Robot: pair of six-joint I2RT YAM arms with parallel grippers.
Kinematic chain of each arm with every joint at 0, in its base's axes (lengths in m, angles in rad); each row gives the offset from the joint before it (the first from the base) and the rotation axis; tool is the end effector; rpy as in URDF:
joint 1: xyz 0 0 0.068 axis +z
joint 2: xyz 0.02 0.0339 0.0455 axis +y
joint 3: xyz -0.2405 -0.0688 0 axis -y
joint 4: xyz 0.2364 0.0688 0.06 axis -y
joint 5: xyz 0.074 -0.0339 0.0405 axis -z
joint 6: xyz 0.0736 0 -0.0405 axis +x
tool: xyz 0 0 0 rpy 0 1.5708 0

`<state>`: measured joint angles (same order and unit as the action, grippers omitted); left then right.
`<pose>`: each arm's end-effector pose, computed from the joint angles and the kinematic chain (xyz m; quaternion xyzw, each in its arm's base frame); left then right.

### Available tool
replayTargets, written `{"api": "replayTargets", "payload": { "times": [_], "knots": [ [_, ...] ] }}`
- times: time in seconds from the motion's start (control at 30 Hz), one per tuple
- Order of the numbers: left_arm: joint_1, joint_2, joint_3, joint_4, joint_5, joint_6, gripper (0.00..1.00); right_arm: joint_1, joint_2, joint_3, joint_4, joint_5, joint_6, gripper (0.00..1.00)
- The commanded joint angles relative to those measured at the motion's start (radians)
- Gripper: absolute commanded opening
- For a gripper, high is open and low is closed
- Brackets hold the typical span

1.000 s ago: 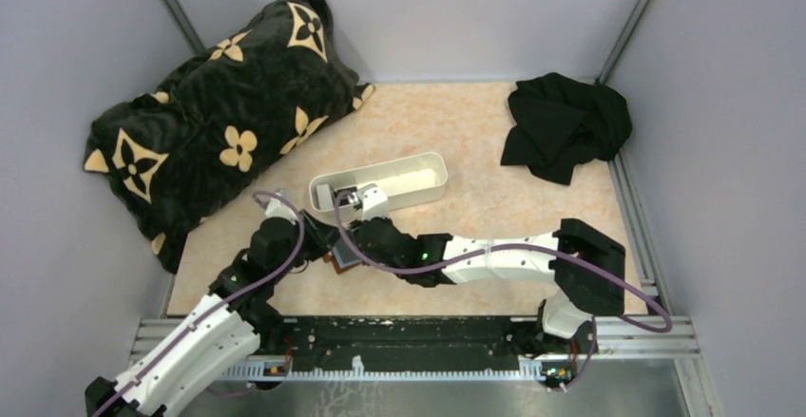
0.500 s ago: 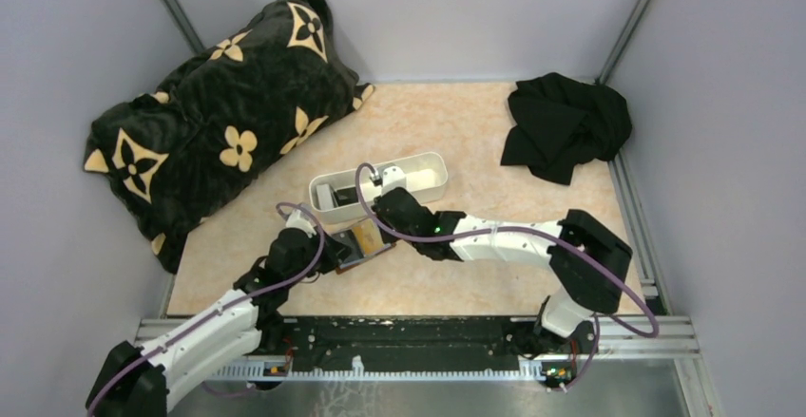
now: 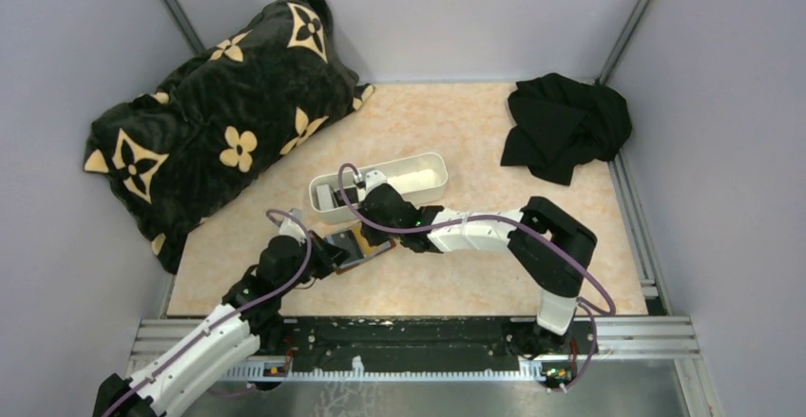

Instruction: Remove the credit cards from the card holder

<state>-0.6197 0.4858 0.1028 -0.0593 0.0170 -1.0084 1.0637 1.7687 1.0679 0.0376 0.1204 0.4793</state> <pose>0.1478 -0.1070 0.1299 -0.1587 0.8299 -0.3937 0.3619 0.2032 0.3476 0.1522 -0.2332 0.8667 0.2663 0.3514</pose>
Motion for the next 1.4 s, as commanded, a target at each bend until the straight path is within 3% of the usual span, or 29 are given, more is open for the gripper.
{"api": "replayTargets", "payload": {
  "times": [0.0, 0.57, 0.6, 0.73, 0.87, 1.1, 1.23, 1.37],
  "knots": [
    [0.003, -0.044, -0.033, -0.134, -0.01, -0.058, 0.0, -0.002, 0.007, 0.041, 0.077, -0.048, 0.021, 0.0],
    [0.004, 0.049, -0.065, -0.207, -0.069, -0.115, 0.0, -0.046, -0.025, -0.083, 0.206, -0.191, 0.103, 0.0],
    [0.004, 0.055, -0.056, -0.212, -0.068, -0.119, 0.0, -0.052, -0.027, -0.093, 0.21, -0.203, 0.105, 0.02],
    [0.006, 0.092, -0.047, -0.198, -0.047, -0.146, 0.0, -0.055, -0.008, -0.121, 0.203, -0.241, 0.107, 0.25],
    [0.012, 0.149, -0.052, -0.175, -0.019, -0.16, 0.0, -0.056, 0.021, -0.166, 0.278, -0.314, 0.142, 0.3],
    [0.017, 0.118, -0.057, -0.164, -0.029, -0.152, 0.0, -0.056, 0.072, -0.176, 0.367, -0.383, 0.173, 0.3],
    [0.017, 0.086, -0.024, -0.101, 0.013, -0.066, 0.0, -0.06, 0.038, -0.186, 0.326, -0.279, 0.167, 0.25],
    [0.015, 0.064, 0.081, -0.135, 0.017, 0.021, 0.0, -0.079, -0.032, -0.177, 0.257, -0.224, 0.135, 0.04]
  ]
}}
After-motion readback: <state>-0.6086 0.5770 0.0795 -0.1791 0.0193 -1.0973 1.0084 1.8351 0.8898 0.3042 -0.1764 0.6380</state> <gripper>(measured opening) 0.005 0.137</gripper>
